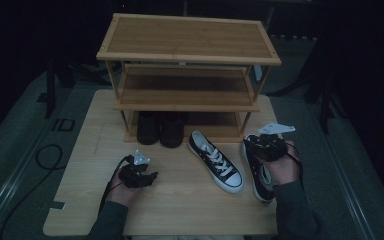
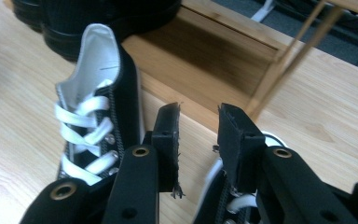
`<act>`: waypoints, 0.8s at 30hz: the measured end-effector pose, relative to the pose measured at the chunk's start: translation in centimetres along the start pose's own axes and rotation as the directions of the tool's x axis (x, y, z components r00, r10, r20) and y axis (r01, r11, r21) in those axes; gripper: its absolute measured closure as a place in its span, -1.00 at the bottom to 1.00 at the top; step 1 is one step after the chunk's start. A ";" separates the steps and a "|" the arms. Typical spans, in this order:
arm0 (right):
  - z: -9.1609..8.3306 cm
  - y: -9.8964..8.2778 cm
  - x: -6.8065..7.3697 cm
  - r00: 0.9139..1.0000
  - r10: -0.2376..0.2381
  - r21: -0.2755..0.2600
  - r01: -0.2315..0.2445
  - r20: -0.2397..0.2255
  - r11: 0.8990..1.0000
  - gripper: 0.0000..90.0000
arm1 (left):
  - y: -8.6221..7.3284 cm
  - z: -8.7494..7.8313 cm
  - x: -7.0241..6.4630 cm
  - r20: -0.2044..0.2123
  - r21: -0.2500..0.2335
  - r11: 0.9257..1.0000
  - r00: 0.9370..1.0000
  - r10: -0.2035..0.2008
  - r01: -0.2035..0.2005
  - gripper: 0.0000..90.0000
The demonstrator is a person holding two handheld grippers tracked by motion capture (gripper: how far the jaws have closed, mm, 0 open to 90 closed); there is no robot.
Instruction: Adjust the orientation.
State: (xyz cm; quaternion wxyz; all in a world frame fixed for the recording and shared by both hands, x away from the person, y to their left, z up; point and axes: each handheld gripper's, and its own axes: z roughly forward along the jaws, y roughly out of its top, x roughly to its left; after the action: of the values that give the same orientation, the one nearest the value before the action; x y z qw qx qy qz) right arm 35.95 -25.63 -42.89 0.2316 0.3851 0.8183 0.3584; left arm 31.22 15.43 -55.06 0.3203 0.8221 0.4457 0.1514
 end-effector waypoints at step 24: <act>3.2 2.7 5.5 0.983 -0.151 0.055 0.157 -0.105 0.986 1.00 | -0.2 0.0 0.4 0.005 -0.023 1.000 1.000 -0.018 0.018 0.09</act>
State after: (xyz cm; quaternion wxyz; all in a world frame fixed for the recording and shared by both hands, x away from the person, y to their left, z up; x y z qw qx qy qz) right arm 36.04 -18.72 -43.39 0.2051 0.3092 0.8672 0.3322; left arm 31.36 15.85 -55.24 0.3322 0.8147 0.4505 0.1515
